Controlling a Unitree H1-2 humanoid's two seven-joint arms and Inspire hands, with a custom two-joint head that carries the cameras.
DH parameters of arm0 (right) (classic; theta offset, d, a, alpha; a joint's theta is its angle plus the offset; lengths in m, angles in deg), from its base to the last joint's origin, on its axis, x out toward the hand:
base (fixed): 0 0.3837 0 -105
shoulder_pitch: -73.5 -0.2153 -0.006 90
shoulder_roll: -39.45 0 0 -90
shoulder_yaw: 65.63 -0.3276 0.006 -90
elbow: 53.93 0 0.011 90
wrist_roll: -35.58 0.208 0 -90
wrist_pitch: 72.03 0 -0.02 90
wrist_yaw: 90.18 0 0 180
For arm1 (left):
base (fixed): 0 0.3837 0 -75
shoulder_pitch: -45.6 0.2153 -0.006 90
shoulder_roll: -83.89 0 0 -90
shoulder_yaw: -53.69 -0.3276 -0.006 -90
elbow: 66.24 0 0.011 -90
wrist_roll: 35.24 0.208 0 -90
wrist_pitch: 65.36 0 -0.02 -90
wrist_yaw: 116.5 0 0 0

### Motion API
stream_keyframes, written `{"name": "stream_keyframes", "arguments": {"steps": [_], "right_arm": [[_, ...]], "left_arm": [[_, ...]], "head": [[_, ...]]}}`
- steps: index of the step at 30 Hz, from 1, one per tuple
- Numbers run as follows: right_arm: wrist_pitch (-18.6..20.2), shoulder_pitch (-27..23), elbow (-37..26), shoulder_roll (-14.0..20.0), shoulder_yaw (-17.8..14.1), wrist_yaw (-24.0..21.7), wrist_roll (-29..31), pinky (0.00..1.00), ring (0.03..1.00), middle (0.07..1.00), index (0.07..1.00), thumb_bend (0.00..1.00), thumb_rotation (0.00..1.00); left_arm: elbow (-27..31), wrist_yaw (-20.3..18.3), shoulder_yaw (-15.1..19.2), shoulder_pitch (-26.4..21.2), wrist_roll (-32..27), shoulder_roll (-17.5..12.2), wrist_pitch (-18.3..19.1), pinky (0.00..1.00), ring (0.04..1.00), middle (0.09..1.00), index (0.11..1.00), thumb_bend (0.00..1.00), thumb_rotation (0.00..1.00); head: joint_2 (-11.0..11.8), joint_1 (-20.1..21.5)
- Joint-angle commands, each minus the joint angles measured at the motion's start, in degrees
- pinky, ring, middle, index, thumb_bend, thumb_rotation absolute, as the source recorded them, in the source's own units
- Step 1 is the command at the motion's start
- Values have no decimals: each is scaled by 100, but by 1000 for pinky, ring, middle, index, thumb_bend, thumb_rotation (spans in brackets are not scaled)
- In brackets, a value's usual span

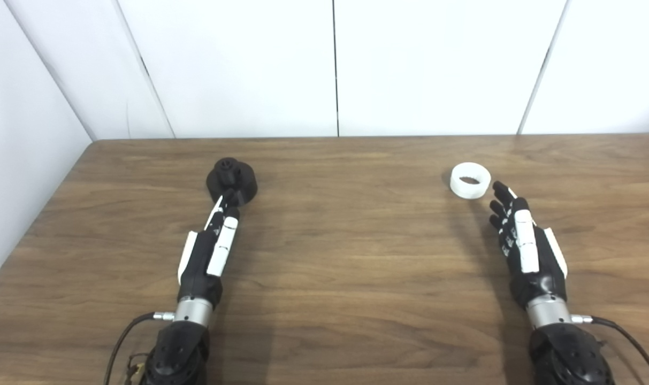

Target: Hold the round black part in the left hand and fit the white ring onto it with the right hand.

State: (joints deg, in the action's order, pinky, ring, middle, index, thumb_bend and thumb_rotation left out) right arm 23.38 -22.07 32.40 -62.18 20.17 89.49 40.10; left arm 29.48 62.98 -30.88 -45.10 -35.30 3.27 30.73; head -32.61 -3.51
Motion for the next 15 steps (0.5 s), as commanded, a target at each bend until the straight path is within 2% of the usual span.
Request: {"name": "stream_keyframes", "arguments": {"steps": [1,15], "right_arm": [[-201,-230,-191,10,-50,-27,90,977,965,966,913,493,1000],[-263,-323,-128,63,-75,-51,190,988,962,959,913,495,1000]], "left_arm": [[34,23,-8,-163,36,-49,-195,993,983,980,977,504,885],[-18,-7,-99,-206,92,-100,-145,1000,997,995,995,503,886]], "head": [[3,-13],[48,-58]]}}
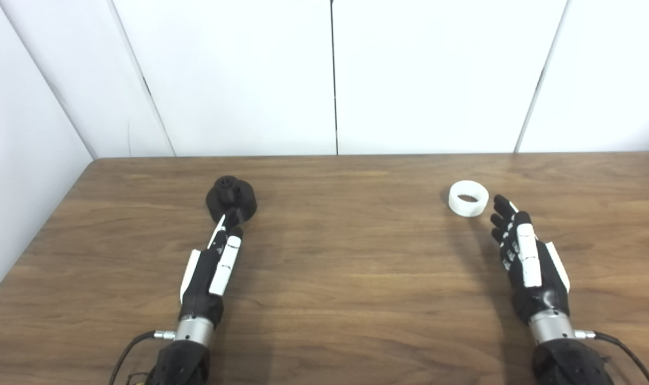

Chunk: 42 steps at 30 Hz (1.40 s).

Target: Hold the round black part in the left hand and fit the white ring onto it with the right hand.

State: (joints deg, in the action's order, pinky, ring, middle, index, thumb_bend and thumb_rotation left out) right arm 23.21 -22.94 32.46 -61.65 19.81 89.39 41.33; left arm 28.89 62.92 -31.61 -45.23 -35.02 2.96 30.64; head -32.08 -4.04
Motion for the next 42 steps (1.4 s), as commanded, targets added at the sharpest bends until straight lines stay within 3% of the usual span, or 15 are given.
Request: {"name": "stream_keyframes", "arguments": {"steps": [1,5,7,9,12,19,25,31,42], "right_arm": [[-242,-239,-131,12,-41,-41,73,991,963,959,912,498,1000],[-279,-265,-108,48,-36,-75,75,993,965,961,911,489,1000],[-291,-276,-97,67,-35,-86,74,992,971,967,917,491,1000],[-316,-283,-85,84,-24,-92,51,992,972,969,920,489,1000],[-314,-287,-82,88,-23,-113,82,993,971,969,918,493,1000],[-333,-306,-49,80,-22,-110,83,989,966,964,912,505,1000],[-286,-336,-74,123,-14,-129,57,976,962,962,908,504,1000],[-147,-366,-141,175,-10,-194,104,998,979,975,908,500,1000],[-123,-431,-101,230,48,-216,10,1000,975,957,885,494,1000]], "left_arm": [[53,-6,-33,-196,66,-70,-118,1000,998,997,997,507,886],[98,-40,-60,-192,74,-103,-43,1000,1000,1000,1000,471,818],[200,49,-153,-183,467,-218,88,977,991,1000,997,478,747],[285,97,-181,-192,700,-295,217,951,979,998,998,511,697],[382,145,-143,-252,855,-372,387,897,953,992,993,589,532],[436,133,-98,-448,1128,-606,445,941,951,966,977,670,353],[450,15,-64,-678,1215,-862,652,938,949,970,978,695,345],[359,-82,-125,-997,1374,-1193,916,840,909,952,961,738,306],[-168,-266,-380,-1576,2011,-1752,1256,865,925,943,961,849,217]], "head": [[4,-18],[15,-65],[20,-76],[27,-97],[41,-127],[96,-170],[119,-208],[171,-252],[212,-288]]}}
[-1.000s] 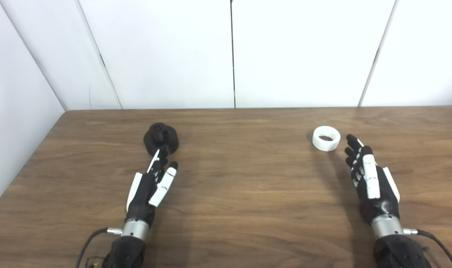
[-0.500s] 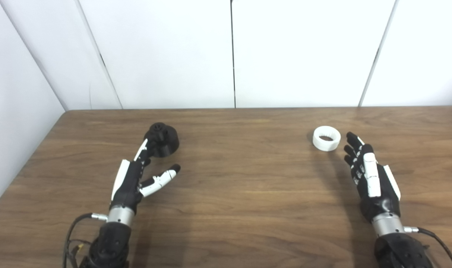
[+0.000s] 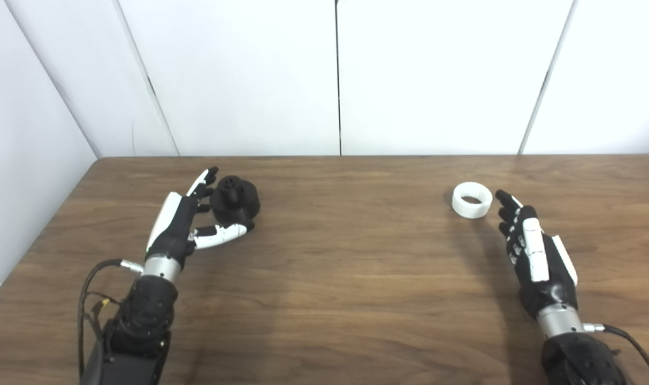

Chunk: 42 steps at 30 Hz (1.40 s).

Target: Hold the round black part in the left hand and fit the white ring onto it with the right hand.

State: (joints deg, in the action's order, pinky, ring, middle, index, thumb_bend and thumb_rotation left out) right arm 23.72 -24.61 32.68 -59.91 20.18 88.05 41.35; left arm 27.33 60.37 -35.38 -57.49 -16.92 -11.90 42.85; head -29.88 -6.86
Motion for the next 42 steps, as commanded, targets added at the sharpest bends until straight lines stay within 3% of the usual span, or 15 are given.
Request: {"name": "stream_keyframes", "arguments": {"steps": [1,10,21,34,42], "right_arm": [[-207,-266,-107,60,20,-91,3,1000,973,957,885,490,1000],[-346,-253,16,99,63,-68,-98,1000,956,946,877,492,1000],[-363,-233,20,104,75,-43,-149,1000,951,943,878,501,1000],[-402,-210,-4,76,46,-74,-71,1000,946,941,874,497,1000],[-419,-193,-20,63,41,-60,-75,1000,941,939,873,500,1000]], "left_arm": [[-55,-26,-49,-405,293,-315,107,881,933,941,960,861,228],[-573,-94,-259,-806,612,-553,273,869,945,937,958,897,217],[-1486,-73,-476,-1257,817,-870,-98,870,977,971,960,915,201],[-2102,-525,-773,-1750,917,-1139,132,889,1000,987,961,960,250],[-2241,-766,-890,-1973,893,-1169,244,889,1000,975,918,960,235]], "head": [[18,-14],[73,-24],[42,-57],[51,-55],[43,-64]]}}
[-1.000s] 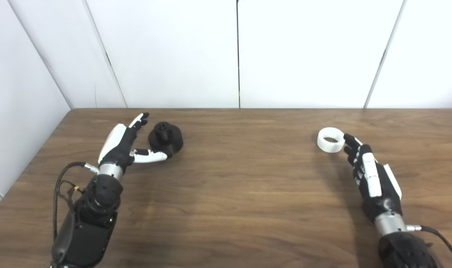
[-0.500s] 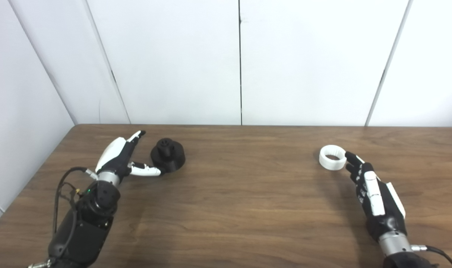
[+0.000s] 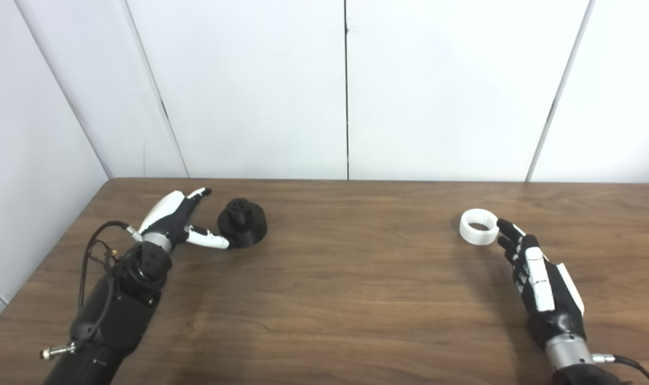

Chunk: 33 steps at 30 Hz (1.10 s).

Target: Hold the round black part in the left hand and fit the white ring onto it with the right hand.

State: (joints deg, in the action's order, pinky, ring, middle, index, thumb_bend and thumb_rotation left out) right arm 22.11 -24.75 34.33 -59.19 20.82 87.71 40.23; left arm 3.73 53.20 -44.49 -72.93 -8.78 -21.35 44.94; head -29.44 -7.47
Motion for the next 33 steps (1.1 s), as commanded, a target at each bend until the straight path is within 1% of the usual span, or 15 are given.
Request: {"name": "stream_keyframes", "arguments": {"steps": [1,4,6,9,13,18,20,23,26,28,31,33], "right_arm": [[-262,-177,-183,-11,-25,-27,40,1000,941,939,873,500,1000],[-299,-163,-168,-3,-25,-41,44,1000,939,939,873,499,1000],[-292,-157,-177,-12,-34,-47,77,1000,938,939,871,497,1000],[-260,-158,-198,-25,-47,-34,118,1000,940,939,871,500,1000],[-332,-163,-152,6,-27,-49,93,1000,946,943,878,495,1000],[-235,-138,-233,-4,-17,-20,69,1000,949,945,882,489,1000],[-244,-136,-222,-10,-25,-13,73,1000,948,943,879,491,1000],[-266,-135,-221,-29,-35,-4,93,1000,951,944,879,491,1000],[-252,-123,-254,-44,-38,3,100,1000,950,946,879,493,1000],[-222,-115,-265,-36,-37,0,96,1000,950,948,881,506,1000],[-211,-101,-277,-28,-30,-8,87,1000,950,948,881,514,1000],[-228,-81,-291,-19,-24,-17,81,1000,950,947,881,509,1000]], "left_arm": [[123,-86,5,-444,74,-233,57,890,1000,978,915,959,240],[158,-247,-36,-498,62,-235,226,885,1000,987,894,950,233],[151,-367,-127,-538,114,-264,301,886,1000,993,888,939,235],[160,-504,-190,-559,78,-290,302,884,1000,982,858,930,215],[188,-624,-285,-567,127,-302,327,873,1000,972,840,925,246],[254,-668,-364,-578,151,-273,422,877,1000,984,843,918,273],[267,-654,-371,-568,135,-264,345,861,994,978,833,920,264],[305,-648,-336,-540,75,-229,293,867,994,969,811,931,247],[306,-638,-325,-531,59,-197,283,883,999,972,812,922,230],[277,-604,-314,-528,48,-163,239,911,1000,974,808,916,204],[210,-545,-330,-538,86,-129,198,938,1000,974,805,922,202],[207,-481,-314,-520,97,-86,198,925,1000,972,806,921,194]], "head": [[-1,-4],[-12,-5],[-18,-7],[-28,-7],[-37,2],[-59,16],[-61,20],[-69,25],[-74,45],[-72,50],[-71,66],[-73,85]]}}
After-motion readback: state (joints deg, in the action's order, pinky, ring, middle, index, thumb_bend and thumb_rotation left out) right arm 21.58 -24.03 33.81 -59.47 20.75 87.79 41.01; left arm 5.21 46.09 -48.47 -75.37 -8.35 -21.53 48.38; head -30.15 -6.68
